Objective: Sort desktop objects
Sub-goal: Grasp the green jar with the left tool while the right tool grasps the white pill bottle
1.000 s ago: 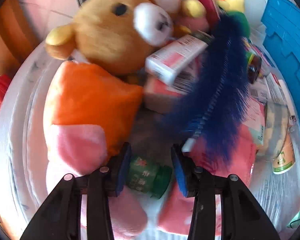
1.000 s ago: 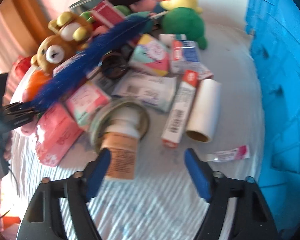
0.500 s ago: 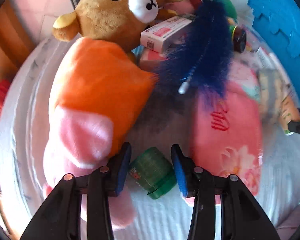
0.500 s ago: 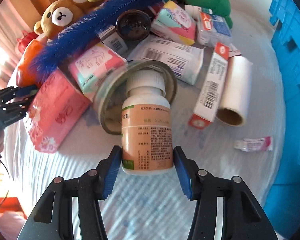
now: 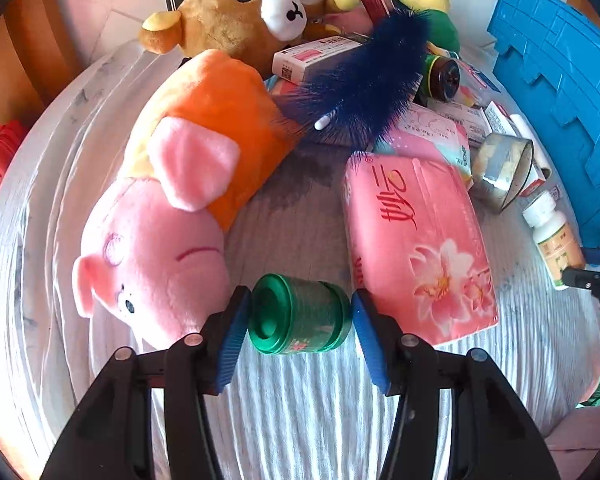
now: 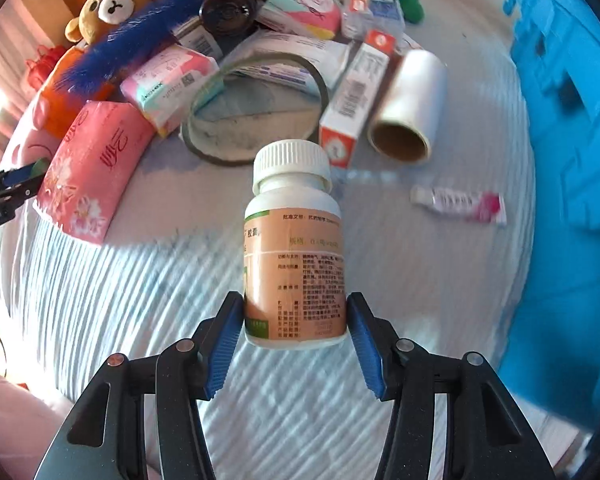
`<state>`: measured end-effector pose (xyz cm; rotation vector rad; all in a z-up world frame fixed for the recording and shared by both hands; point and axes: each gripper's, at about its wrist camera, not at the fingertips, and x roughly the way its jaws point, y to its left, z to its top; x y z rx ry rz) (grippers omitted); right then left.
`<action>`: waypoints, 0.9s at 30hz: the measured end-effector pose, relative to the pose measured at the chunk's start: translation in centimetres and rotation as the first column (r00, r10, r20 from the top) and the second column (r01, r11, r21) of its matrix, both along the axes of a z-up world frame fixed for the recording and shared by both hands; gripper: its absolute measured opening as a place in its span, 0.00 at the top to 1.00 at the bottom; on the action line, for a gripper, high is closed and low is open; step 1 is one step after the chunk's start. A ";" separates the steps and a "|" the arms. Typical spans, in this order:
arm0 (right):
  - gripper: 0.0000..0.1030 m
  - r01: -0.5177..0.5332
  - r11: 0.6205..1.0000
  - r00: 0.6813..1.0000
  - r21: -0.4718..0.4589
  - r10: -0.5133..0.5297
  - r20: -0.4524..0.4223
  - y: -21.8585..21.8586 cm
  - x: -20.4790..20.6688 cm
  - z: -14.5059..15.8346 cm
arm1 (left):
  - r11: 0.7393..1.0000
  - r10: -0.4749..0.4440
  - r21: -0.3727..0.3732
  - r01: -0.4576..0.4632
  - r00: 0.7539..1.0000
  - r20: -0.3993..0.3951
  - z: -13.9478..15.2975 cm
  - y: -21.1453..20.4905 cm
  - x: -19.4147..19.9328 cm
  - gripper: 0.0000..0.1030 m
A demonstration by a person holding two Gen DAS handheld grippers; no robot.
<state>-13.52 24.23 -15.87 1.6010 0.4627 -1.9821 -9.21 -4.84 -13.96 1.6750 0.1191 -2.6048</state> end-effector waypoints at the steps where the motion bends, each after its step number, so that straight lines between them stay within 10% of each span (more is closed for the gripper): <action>1: 0.43 0.008 1.000 1.000 -0.006 -0.008 0.003 0.3 0.1 0.1 | 1.000 -0.005 -0.011 0.005 1.000 0.008 0.0 0.2 0.1 0.50; 9: 0.30 0.038 0.998 0.998 -0.050 -0.041 -0.054 0.9 0.1 2.0 | 0.998 0.062 -0.006 -0.062 0.994 0.093 -2.9 -0.5 2.0 0.48; 27: 0.49 -0.031 0.998 0.993 -0.061 0.023 -0.118 -0.7 0.2 2.6 | 0.990 0.132 -0.018 -0.137 0.977 -0.165 4.4 1.2 6.2 0.49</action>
